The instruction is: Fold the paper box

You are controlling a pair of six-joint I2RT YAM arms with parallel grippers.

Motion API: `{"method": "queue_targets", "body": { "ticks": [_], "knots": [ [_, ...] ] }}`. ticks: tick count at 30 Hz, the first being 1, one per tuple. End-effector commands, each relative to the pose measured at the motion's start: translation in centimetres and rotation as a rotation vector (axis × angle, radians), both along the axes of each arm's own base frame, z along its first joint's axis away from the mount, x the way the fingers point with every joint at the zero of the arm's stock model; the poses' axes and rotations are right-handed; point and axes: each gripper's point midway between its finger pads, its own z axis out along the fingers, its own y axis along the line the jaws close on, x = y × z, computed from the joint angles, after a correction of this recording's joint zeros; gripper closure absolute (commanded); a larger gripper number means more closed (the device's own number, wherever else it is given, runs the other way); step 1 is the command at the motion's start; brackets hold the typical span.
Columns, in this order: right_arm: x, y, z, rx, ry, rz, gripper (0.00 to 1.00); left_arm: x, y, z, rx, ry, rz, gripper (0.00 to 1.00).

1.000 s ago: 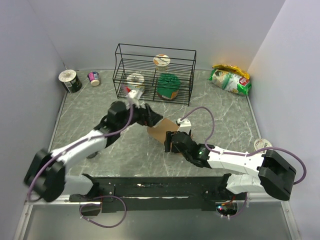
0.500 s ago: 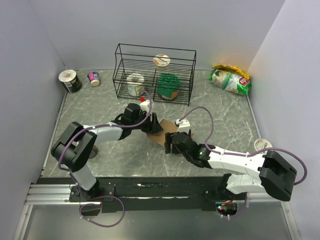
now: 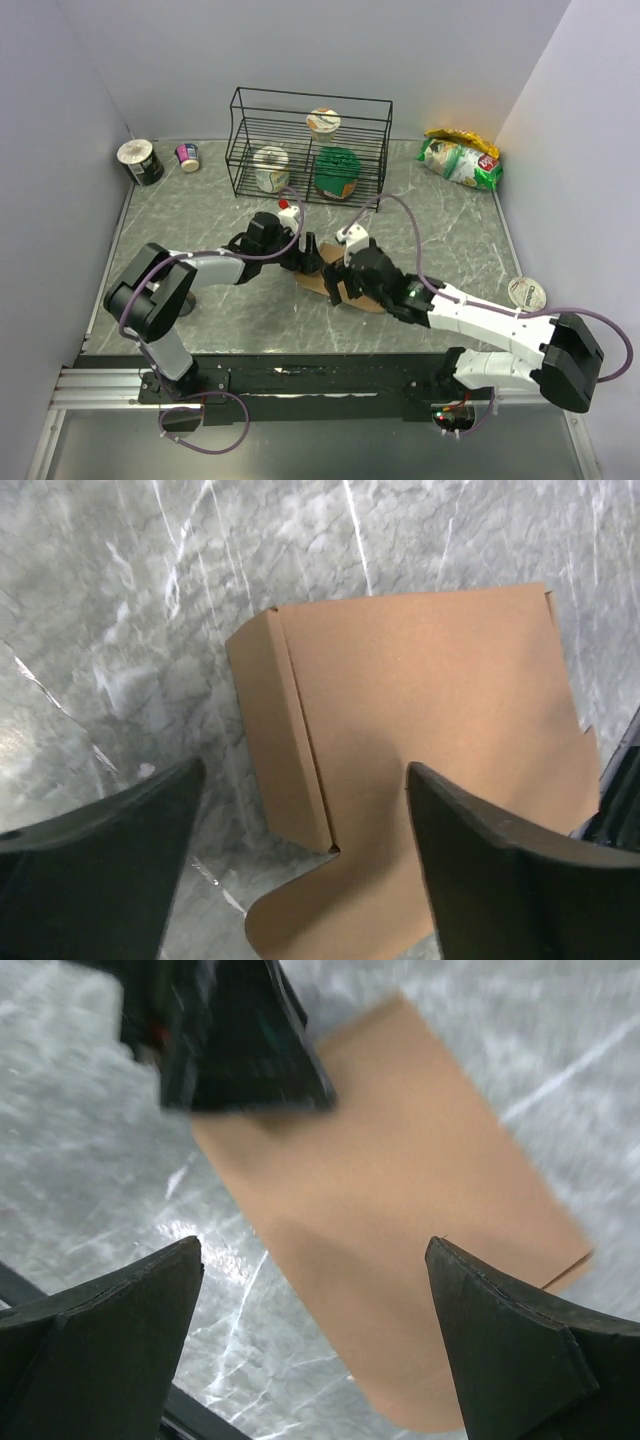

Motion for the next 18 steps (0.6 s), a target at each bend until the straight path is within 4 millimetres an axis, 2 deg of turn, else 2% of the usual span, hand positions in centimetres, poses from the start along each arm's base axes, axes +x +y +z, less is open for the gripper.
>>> {"method": "queue_targets", "body": {
  "ticks": [1,4,6,7,8,10,11,13,18],
  "knots": [
    [1.8,-0.3,2.7,-0.054,-0.039,0.139,0.00,1.4,0.0,4.1,-0.058,-0.103,0.029,0.01],
    [2.4,0.4,2.7,-0.046,-0.006,0.238,0.00,1.4,0.4,5.1,-0.081,-0.121,0.031,0.04],
    [3.4,0.2,1.8,-0.074,0.010,0.272,0.00,1.2,0.5,5.6,-0.106,-0.126,0.023,0.04],
    [3.7,0.4,2.0,-0.082,0.015,0.292,0.00,0.7,0.8,5.1,-0.112,-0.109,0.009,0.04],
    [4.1,0.4,0.8,-0.107,0.045,0.305,0.00,0.5,1.0,5.0,-0.116,-0.106,0.007,0.04],
    [4.9,0.5,0.4,-0.150,0.046,0.330,0.00,-0.2,1.6,4.3,-0.116,-0.092,0.000,0.04],
    [5.3,0.1,-0.8,-0.197,0.069,0.318,0.00,-0.5,1.8,4.1,-0.117,-0.092,-0.002,0.04],
    [6.2,-0.1,-1.6,-0.250,0.059,0.317,0.00,-1.2,2.3,3.3,-0.114,-0.082,-0.015,0.04],
    [8.1,-0.4,-2.2,-0.291,0.023,0.327,0.00,-3.0,2.2,2.4,-0.122,-0.078,-0.088,0.01]
  ]
}}
